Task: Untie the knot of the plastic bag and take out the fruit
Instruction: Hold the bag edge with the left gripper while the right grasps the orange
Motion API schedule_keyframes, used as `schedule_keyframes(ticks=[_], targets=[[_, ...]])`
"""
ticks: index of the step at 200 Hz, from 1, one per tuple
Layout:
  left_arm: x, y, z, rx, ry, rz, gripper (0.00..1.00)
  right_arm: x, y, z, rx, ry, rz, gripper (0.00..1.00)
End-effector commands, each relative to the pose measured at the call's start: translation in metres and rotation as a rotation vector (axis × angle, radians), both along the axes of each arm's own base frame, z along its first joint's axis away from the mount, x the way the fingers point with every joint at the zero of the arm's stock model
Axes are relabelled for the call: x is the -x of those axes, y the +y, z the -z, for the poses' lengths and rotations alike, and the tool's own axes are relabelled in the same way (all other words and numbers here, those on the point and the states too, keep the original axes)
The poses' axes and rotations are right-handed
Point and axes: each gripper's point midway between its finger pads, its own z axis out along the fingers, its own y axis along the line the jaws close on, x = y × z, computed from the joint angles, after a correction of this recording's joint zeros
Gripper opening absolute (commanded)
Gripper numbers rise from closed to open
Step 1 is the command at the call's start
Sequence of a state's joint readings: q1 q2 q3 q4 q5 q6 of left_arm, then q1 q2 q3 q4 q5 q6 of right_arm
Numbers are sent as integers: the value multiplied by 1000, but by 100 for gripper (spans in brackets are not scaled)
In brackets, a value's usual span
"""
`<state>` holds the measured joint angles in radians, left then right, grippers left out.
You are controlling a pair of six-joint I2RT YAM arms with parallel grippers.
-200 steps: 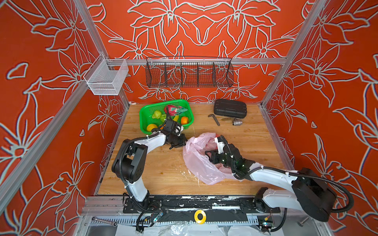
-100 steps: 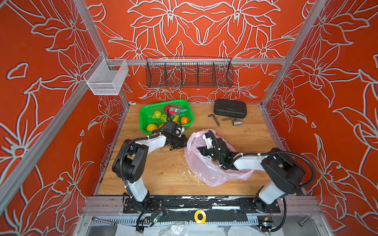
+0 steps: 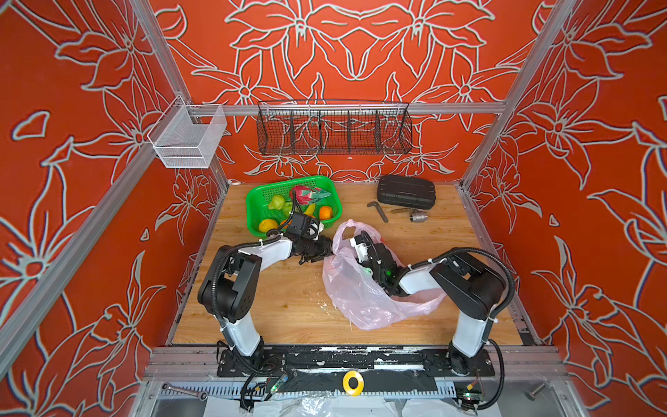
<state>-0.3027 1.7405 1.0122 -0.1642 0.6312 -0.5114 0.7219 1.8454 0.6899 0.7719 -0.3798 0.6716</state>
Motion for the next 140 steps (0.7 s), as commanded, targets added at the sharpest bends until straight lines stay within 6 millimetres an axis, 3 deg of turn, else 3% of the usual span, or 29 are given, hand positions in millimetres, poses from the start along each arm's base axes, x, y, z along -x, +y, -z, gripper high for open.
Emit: schedule_keyframes(ticks=[1, 27, 71, 140], targets=[[19, -2, 13, -40, 58, 39, 60, 1, 7, -17, -41, -42, -7, 42], [16, 17, 23, -115, 69, -9, 58, 5, -6, -18, 17, -49, 16, 39], [11, 25, 28, -121, 77, -40, 29, 18, -21, -29, 23, -56, 24, 35], [11, 44, 38, -185, 93, -69, 28, 34, -48, -65, 52, -117, 57, 32]])
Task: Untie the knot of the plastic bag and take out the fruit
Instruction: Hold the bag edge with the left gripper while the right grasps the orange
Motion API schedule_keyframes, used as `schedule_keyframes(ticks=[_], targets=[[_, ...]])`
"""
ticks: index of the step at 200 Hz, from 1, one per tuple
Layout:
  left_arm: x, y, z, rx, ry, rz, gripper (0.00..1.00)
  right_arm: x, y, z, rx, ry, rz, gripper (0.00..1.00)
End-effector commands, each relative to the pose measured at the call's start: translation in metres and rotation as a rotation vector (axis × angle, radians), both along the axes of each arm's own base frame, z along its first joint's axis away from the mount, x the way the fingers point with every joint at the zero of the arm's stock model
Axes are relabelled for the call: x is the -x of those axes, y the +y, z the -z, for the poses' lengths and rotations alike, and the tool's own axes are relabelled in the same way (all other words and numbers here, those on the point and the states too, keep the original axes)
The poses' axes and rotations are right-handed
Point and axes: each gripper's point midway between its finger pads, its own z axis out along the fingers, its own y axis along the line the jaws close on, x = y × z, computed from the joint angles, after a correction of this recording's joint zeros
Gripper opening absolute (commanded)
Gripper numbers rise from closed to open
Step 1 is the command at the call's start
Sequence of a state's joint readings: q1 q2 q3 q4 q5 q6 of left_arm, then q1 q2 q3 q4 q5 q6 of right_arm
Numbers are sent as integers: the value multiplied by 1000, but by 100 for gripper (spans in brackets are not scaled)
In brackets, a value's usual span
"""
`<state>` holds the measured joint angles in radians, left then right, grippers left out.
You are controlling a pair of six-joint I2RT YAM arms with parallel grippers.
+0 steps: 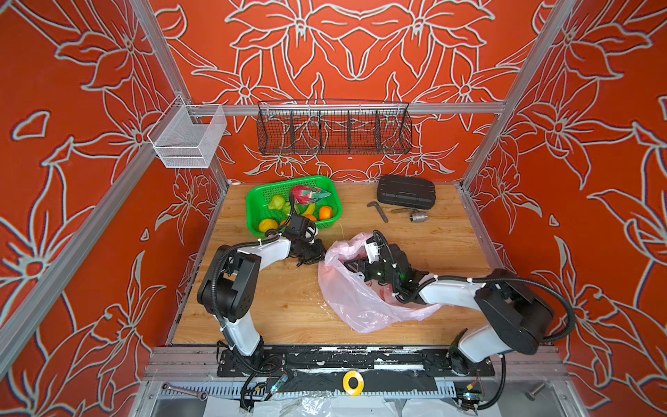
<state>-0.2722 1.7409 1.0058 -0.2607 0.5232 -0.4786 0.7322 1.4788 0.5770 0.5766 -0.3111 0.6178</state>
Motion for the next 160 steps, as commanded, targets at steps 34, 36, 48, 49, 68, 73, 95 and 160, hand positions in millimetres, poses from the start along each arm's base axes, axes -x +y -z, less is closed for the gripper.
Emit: schedule_keyframes(ticks=[34, 36, 48, 49, 68, 73, 95, 160], targets=[[6, 12, 13, -22, 36, -5, 25, 14, -34, -10, 97, -24, 67, 33], [6, 10, 12, -15, 34, -2, 25, 14, -34, -10, 100, -24, 61, 32], [5, 2, 7, 40, 24, 14, 25, 15, -30, -7, 110, -7, 40, 36], [5, 1, 7, 44, 23, 15, 24, 15, -29, -7, 110, -5, 39, 36], [4, -6, 4, 81, 15, 29, 22, 13, -17, -3, 72, 27, 13, 35], [4, -6, 4, 79, 15, 33, 20, 12, -14, -3, 58, 30, 13, 34], [7, -5, 6, 73, 25, 40, 18, 8, -5, 1, 17, 59, 8, 42], [8, -18, 8, 119, 43, 48, 18, -13, 37, 28, -44, 116, -31, 71]])
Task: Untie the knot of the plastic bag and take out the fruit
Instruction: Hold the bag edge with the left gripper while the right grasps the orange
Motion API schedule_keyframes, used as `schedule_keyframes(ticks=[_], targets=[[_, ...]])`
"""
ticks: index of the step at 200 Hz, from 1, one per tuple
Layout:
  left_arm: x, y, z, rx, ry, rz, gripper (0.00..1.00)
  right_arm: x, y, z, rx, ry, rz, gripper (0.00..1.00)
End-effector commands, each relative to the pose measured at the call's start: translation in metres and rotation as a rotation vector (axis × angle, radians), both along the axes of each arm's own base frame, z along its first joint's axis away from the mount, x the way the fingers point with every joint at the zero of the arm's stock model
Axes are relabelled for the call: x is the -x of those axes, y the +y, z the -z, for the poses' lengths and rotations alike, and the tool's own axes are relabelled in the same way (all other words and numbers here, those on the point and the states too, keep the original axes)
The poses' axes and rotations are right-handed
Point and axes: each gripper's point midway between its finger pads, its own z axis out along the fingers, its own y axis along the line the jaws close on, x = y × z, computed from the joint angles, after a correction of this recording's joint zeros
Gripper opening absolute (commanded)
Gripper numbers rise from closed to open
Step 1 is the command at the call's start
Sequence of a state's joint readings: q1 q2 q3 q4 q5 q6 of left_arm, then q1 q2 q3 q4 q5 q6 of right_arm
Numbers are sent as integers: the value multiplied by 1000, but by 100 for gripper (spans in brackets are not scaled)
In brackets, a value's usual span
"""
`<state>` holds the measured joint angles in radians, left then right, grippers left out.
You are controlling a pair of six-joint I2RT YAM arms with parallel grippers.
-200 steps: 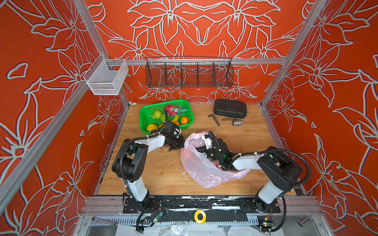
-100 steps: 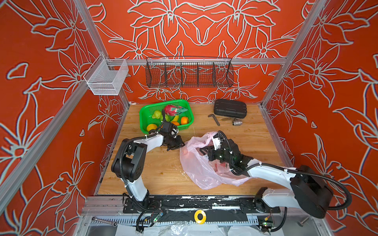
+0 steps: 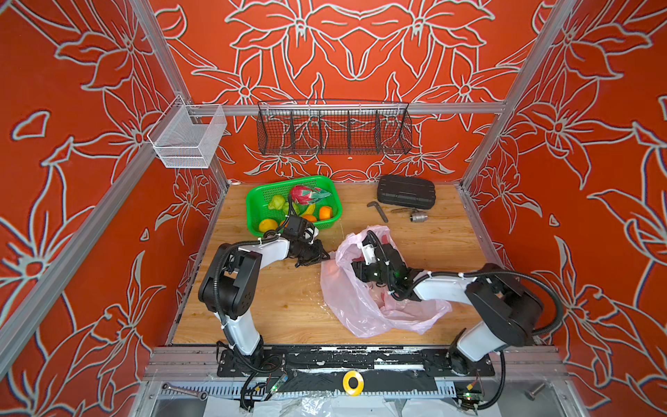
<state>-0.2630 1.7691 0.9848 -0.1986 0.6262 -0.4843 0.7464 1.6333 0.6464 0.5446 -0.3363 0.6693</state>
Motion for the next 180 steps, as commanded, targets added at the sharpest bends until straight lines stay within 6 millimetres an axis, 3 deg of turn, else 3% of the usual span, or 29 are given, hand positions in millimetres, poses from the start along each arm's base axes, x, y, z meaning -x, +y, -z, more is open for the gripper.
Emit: schedule_keyframes(ticks=[1, 23, 60, 92, 126, 159, 171, 180], targets=[[4, -8, 6, 27, 26, 14, 18, -11, 22, -12, -96, -18, -11, 71], [5, -12, 5, 34, 27, 19, 18, -19, 28, -7, -129, -23, 7, 82], [5, -20, 1, 61, 23, 28, 21, -18, 39, 10, -146, 11, -22, 87], [6, -30, 1, 84, 28, 38, 24, -19, 40, 32, -68, 29, -25, 83], [3, -32, 2, 80, 30, 35, 27, -7, 47, 51, 39, 17, -83, 77], [0, -27, 0, 37, 12, 37, 27, 14, 44, 69, 186, -17, -162, 85], [0, -25, 0, 19, 9, 33, 27, 15, 40, 74, 214, -26, -157, 81], [-1, -22, 0, 6, 6, 28, 26, 16, 35, 77, 239, -33, -151, 73]])
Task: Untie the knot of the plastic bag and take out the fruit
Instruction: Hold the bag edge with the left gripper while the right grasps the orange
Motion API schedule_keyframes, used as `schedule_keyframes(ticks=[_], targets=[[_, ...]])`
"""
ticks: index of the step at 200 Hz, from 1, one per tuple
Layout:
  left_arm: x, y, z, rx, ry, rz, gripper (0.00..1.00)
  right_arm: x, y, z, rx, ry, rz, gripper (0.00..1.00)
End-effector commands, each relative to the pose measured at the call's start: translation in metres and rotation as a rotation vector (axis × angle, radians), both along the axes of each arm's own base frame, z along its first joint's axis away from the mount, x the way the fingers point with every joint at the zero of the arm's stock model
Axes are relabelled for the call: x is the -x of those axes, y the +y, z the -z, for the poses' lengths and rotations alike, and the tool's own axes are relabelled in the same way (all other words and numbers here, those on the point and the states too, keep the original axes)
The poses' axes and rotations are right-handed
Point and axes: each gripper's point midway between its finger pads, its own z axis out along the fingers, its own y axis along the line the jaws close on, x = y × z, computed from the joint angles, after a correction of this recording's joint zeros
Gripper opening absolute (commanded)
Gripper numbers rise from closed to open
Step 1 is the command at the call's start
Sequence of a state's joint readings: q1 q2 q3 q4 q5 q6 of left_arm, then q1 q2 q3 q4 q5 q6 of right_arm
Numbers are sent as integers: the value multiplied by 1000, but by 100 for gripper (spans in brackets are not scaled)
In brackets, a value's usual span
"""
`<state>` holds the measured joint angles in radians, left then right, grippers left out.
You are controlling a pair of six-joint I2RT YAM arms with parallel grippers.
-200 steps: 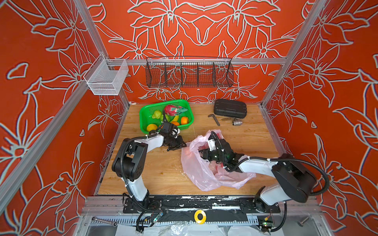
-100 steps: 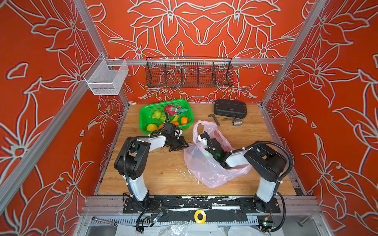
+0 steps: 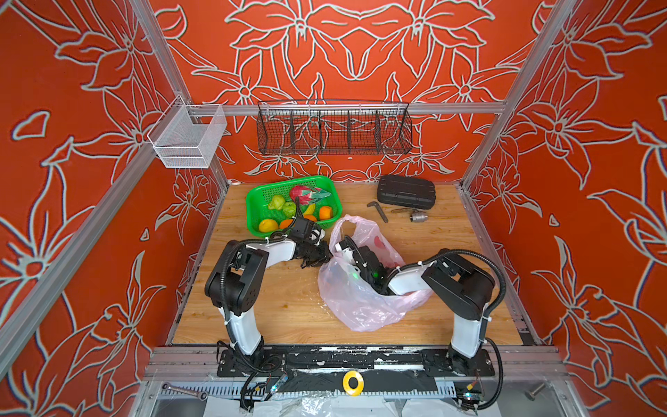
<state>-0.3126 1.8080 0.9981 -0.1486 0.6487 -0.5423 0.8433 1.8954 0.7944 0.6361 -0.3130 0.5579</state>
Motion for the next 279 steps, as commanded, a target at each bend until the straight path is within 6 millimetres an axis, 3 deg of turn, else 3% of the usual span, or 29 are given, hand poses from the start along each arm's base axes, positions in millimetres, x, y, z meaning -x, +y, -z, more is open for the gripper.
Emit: schedule_keyframes(ticks=[1, 31, 77, 124, 170, 180, 191, 204, 212, 235, 253, 279], targets=[[-2, 1, -3, -32, -17, 9, 26, 16, -22, 40, 179, 37, -10, 72], [-2, 5, -5, -54, -19, 7, 19, 13, -40, 44, 289, 1, 27, 49], [-2, 19, -6, -100, -26, -15, 17, 6, -58, 20, 347, -64, 93, 33], [-1, 47, 0, -136, -12, -64, 17, 14, -69, -17, 226, -92, 150, 28], [4, 57, -3, -139, -12, -84, 18, 18, -79, -52, 143, -117, 175, 27], [5, 52, -12, -102, -32, -67, 24, 18, -82, -56, 129, -120, 179, 27], [9, 44, -26, -34, -44, -53, 41, 17, -85, -60, 120, -115, 187, 27], [14, 37, -44, 13, -72, -49, 71, 19, -88, -65, 109, -108, 185, 27], [17, 36, -56, 31, -93, -51, 80, 20, -90, -68, 106, -105, 191, 26], [26, 32, -86, 76, -147, -54, 87, 24, -95, -78, 96, -92, 192, 26], [33, 24, -98, 95, -168, -43, 88, 29, -102, -83, 98, -80, 199, 26], [40, -2, -88, 59, -151, 28, 88, 36, -107, -95, 60, -68, 209, 26]])
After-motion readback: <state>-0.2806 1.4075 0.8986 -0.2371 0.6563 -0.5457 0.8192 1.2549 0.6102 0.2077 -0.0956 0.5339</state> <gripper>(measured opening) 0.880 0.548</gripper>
